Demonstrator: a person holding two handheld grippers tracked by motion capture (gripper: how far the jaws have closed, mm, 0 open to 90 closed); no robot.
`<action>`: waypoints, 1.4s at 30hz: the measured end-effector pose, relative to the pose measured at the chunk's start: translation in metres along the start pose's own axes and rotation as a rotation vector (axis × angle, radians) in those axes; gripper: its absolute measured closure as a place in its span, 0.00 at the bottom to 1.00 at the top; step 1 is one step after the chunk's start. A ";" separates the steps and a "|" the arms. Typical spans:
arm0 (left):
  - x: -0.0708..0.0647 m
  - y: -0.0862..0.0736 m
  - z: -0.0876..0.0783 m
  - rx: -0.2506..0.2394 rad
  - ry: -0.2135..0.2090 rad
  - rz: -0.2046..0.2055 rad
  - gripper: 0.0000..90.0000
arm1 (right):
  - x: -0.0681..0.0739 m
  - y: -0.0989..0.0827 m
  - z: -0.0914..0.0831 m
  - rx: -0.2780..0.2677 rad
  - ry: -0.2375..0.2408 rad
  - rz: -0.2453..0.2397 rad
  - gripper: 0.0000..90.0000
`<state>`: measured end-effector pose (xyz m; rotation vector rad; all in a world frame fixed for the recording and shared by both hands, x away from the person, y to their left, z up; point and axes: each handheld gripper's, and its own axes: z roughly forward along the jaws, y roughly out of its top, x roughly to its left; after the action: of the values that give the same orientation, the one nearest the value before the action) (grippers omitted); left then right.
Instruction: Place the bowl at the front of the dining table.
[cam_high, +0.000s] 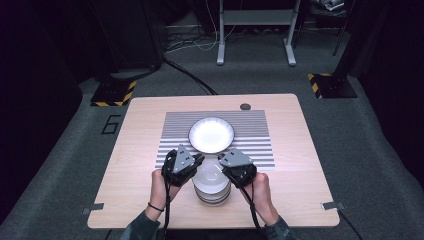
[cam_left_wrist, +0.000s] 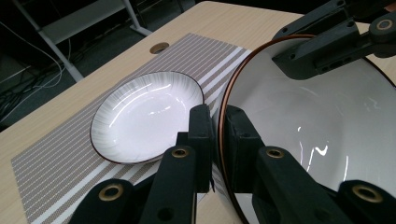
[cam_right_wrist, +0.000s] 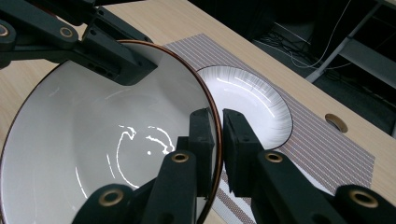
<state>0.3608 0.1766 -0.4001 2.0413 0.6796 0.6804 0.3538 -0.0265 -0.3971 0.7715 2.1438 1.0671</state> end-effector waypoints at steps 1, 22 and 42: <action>0.000 0.000 0.000 -0.002 0.002 -0.001 0.92 | 0.000 0.001 0.000 0.001 -0.002 -0.001 0.92; 0.007 0.005 0.000 -0.017 0.005 0.004 0.92 | -0.003 0.010 0.001 -0.002 -0.014 -0.007 0.91; 0.017 0.012 0.000 -0.032 0.010 -0.001 0.92 | -0.008 0.022 0.004 -0.001 -0.025 -0.012 0.91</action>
<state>0.3751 0.1817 -0.3861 2.0094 0.6710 0.6967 0.3668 -0.0199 -0.3785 0.7673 2.1238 1.0466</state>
